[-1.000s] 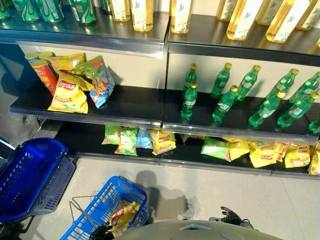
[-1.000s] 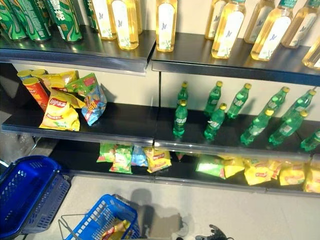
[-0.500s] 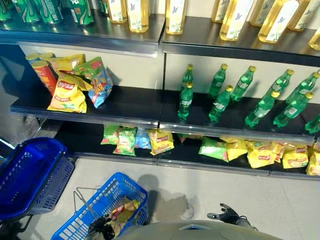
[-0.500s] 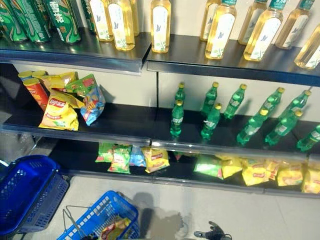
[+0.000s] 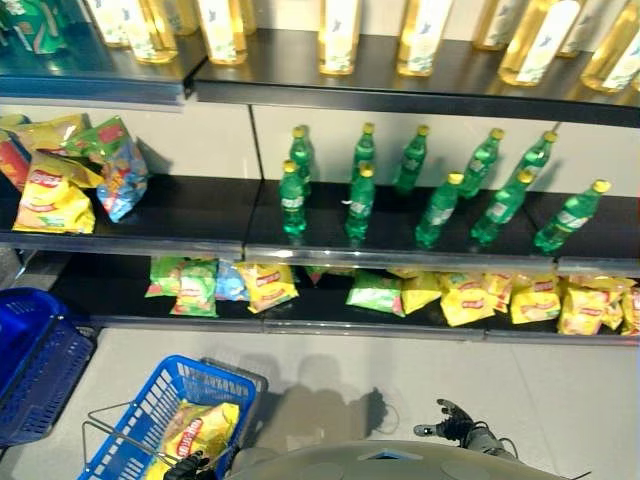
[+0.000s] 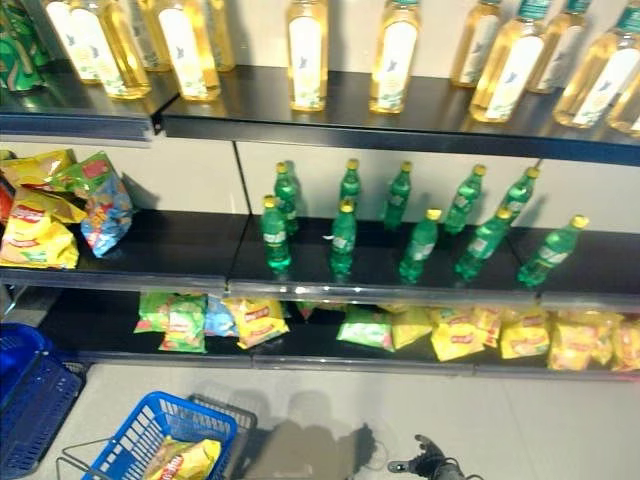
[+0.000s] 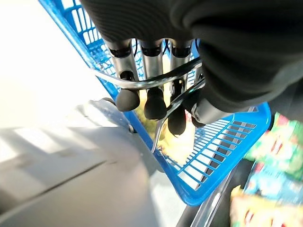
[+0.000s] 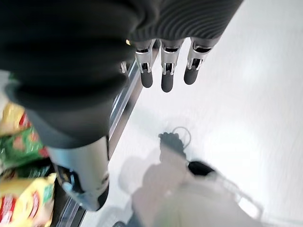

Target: Pick up the snacks into the basket

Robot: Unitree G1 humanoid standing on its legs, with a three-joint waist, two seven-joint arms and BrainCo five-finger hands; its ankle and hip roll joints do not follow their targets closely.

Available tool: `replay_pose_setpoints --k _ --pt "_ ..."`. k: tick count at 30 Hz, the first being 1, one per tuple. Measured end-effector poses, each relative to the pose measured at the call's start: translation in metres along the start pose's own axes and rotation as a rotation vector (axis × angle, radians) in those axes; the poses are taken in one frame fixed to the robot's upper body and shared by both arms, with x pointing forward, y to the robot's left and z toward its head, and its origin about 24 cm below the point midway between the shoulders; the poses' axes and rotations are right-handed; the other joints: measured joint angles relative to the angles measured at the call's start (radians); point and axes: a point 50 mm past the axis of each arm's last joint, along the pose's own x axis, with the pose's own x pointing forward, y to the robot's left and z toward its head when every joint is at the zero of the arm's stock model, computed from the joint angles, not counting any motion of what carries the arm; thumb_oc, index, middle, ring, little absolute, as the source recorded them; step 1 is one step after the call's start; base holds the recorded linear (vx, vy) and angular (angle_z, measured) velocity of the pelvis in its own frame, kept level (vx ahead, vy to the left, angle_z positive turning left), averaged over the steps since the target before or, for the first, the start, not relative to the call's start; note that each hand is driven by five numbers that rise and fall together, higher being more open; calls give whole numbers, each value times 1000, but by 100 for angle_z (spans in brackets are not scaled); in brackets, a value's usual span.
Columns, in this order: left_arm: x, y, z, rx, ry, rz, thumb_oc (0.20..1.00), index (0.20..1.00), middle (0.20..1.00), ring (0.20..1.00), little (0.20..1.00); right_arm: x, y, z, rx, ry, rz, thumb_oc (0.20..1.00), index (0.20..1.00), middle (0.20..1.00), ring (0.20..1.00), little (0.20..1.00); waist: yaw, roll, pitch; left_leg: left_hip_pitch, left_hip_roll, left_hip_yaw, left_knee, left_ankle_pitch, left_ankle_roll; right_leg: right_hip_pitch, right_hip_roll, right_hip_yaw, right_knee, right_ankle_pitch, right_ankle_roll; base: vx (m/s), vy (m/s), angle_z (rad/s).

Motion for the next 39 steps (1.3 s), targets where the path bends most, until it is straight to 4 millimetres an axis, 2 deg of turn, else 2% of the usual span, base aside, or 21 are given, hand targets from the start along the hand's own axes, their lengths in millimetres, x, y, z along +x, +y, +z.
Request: replay_pose_setpoints --k 2,5,8,12,18,20,21,22,23,24,25,26,27,30,31,32,33,34,36,38,39 --pt "0 -4 0 11 13 -15 200 200 200 200 200 -2 -3 -13 -7 38 -4 1000 1000 1000 1000 1000 -11 7 -1 -11 -62 109 21 -74 83 34 -12 -75 -64 28 0 26 -103 36" --pt "0 -8 -1 30 24 -38 200 200 200 200 200 -5 5 -22 19 74 12 1000 1000 1000 1000 1000 -27 35 -4 27 -119 115 -116 -75 89 45 23 -108 -86 36 -2 45 -68 35" --pt "0 -13 2 58 22 -66 200 200 200 200 200 -4 8 -17 34 65 18 1000 1000 1000 1000 1000 -24 48 0 66 -114 71 -181 -77 95 45 47 -56 -82 30 7 69 -14 24" --pt "1 -14 4 78 22 -74 200 200 200 200 200 0 5 -5 29 37 12 1000 1000 1000 1000 1000 -24 54 3 78 -106 69 -194 -87 106 43 54 -49 -53 15 21 58 -3 5" --pt "2 2 6 77 21 -31 200 200 200 200 200 0 11 0 37 23 27 1000 1000 1000 1000 1000 -21 15 -1 91 -108 89 -194 -96 114 -29 41 -32 97 -52 29 -26 -13 -10" --pt "3 6 8 79 19 -17 200 200 200 200 200 0 18 3 47 18 39 1000 1000 1000 1000 1000 -23 5 9 91 -96 92 -195 -94 116 -52 40 -25 155 -56 59 -44 -91 -14" --pt "4 7 11 79 12 -12 200 200 200 200 200 0 21 5 54 12 46 1000 1000 1000 1000 1000 -21 4 17 89 -84 96 -197 -90 116 -78 31 -38 197 -73 103 -15 -127 4" --pt "4 7 10 81 16 -9 200 200 200 200 200 0 21 4 69 16 44 1000 1000 1000 1000 1000 -25 11 20 91 -68 105 -207 -82 115 -82 6 -56 226 -96 93 -9 -234 16" --pt "4 3 12 78 8 -17 200 200 200 200 200 -1 22 -1 90 31 39 1000 1000 1000 1000 1000 -20 27 22 88 -53 113 -214 -81 112 -82 -39 -51 248 -95 119 -4 -189 17" --pt "4 1 14 79 0 -21 200 200 200 200 200 -1 21 -1 99 32 37 1000 1000 1000 1000 1000 -20 31 20 88 -48 113 -217 -77 105 -87 -73 -35 255 -93 124 11 -210 10" --pt "4 1 13 81 0 -19 200 200 200 200 200 -1 21 1 109 24 31 1000 1000 1000 1000 1000 -21 33 19 89 -50 114 -227 -74 101 -83 -133 -15 244 -76 155 17 -166 -2" --pt "4 1 12 83 0 -16 200 200 200 200 200 -1 21 2 112 22 32 1000 1000 1000 1000 1000 -19 32 19 93 -52 114 -232 -71 98 -80 -157 -10 226 -66 169 27 -276 -4" --pt "4 5 13 85 -2 -5 200 200 200 200 200 -1 24 4 117 18 39 1000 1000 1000 1000 1000 -20 30 16 93 -41 104 -236 -62 78 -54 -207 1 142 -37 185 46 -494 -10" --pt "5 17 14 89 2 42 200 200 200 200 200 0 27 10 120 3 48 1000 1000 1000 1000 1000 -17 25 13 117 -12 65 -267 -49 10 -14 -260 -20 -22 49 222 44 -405 -17" --pt "5 22 17 90 -6 61 200 200 200 200 200 0 30 10 122 2 53 1000 1000 1000 1000 1000 -18 6 8 132 -4 65 -269 -54 -22 3 -276 -24 -53 114 210 47 -418 -22" --pt "5 29 16 90 -4 81 200 200 200 200 200 0 29 9 118 7 51 1000 1000 1000 1000 1000 -15 2 4 146 16 69 -276 -49 -42 9 -270 -28 -62 96 293 41 -474 -30" --pt "3 22 7 86 16 68 200 200 200 200 200 0 22 4 102 19 31 1000 1000 1000 1000 1000 -9 56 -4 164 79 94 -281 -46 -47 23 -203 -49 -69 99 249 16 -378 -25" --pt "2 12 1 80 26 47 200 200 200 200 200 0 14 0 86 26 10 1000 1000 1000 1000 1000 -4 85 -3 159 122 95 -261 -40 -38 34 -160 -56 -82 95 225 9 -627 -26" --pt "-1 -3 -5 61 38 17 200 200 200 200 200 0 3 -5 58 47 -14 1000 1000 1000 1000 1000 2 114 -7 132 176 86 -211 -25 -22 26 -103 -65 -69 75 196 -28 -602 -14" --pt "0 -6 -1 36 22 17 200 200 200 200 200 1 3 3 67 23 -9 1000 1000 1000 1000 1000 2 107 -14 84 210 57 -164 34 11 -13 -67 -72 -29 42 152 -63 -584 -6" --pt "1 -6 5 32 2 20 200 200 200 200 200 2 5 7 69 6 -5 1000 1000 1000 1000 1000 0 82 -6 76 228 49 -162 117 14 -10 -39 -81 -24 31 121 -75 -433 10"
